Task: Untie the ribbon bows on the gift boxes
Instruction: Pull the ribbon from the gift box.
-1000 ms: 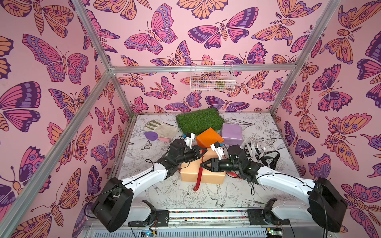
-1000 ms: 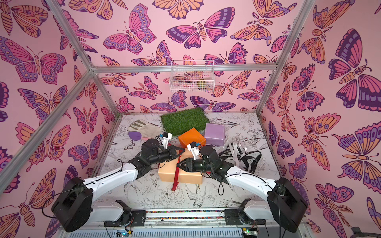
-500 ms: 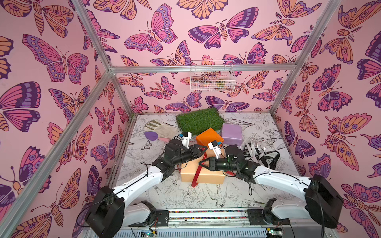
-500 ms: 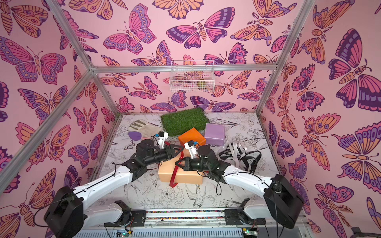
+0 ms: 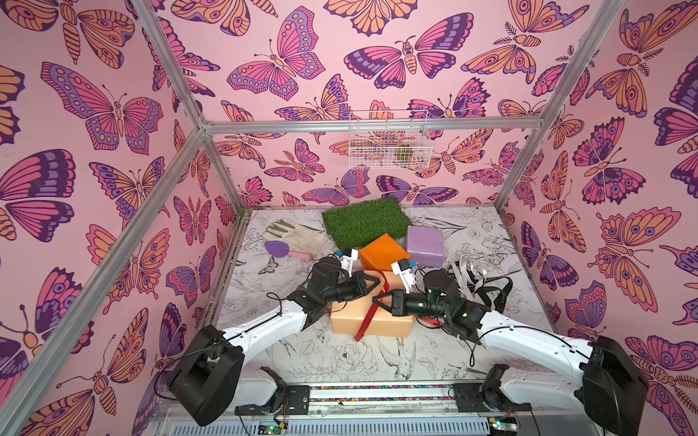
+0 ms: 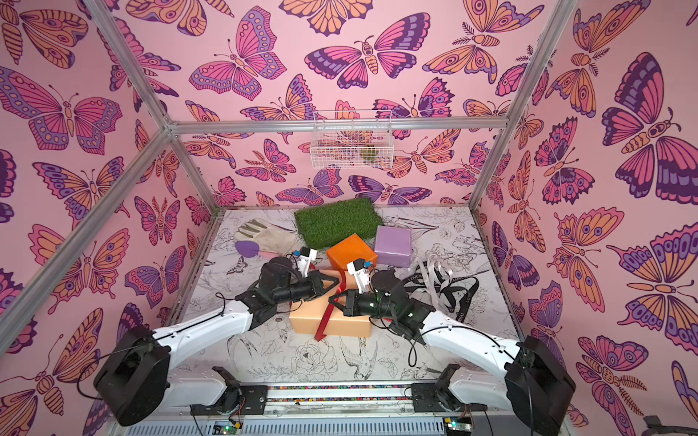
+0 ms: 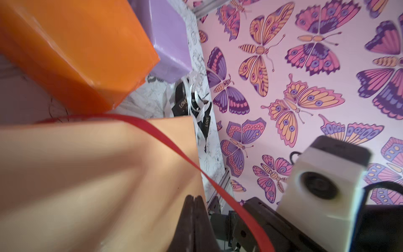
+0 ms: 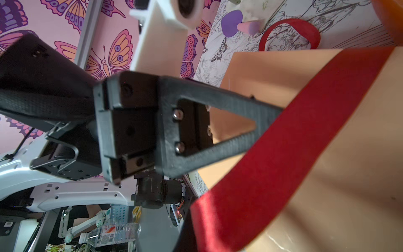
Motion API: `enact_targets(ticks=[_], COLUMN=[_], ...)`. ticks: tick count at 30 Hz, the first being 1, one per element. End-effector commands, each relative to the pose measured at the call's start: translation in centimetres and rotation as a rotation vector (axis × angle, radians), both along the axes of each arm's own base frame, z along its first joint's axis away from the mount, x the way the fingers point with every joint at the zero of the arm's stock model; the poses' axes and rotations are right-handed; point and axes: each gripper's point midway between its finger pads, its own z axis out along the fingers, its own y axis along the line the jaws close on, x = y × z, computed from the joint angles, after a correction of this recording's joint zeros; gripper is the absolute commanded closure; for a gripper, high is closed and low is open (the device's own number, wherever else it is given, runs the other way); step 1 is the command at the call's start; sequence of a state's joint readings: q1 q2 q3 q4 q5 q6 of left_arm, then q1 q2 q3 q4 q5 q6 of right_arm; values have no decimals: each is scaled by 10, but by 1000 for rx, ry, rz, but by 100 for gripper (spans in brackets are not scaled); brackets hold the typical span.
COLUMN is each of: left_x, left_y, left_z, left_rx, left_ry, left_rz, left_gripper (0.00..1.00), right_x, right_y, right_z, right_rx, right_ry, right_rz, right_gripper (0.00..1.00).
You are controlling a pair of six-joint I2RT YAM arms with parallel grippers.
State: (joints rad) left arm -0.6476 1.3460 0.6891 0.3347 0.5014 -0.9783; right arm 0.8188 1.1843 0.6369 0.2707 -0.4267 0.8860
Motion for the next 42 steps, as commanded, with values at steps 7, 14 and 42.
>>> enact_targets(ticks=[7, 14, 42], left_x=[0, -4, -6], left_y=[-10, 3, 15], left_z=[-30, -63, -83], left_rx=[64, 177, 362], left_ry=[50, 107, 130], left_rz=[-14, 14, -17], left_gripper=[100, 100, 100], right_x=[9, 16, 23], right_y=[10, 3, -59], right_z=[39, 115, 351], right_rx=[21, 25, 68], right_ry=[-102, -255, -734], right_rz=[25, 20, -48], right_gripper=[100, 100, 100])
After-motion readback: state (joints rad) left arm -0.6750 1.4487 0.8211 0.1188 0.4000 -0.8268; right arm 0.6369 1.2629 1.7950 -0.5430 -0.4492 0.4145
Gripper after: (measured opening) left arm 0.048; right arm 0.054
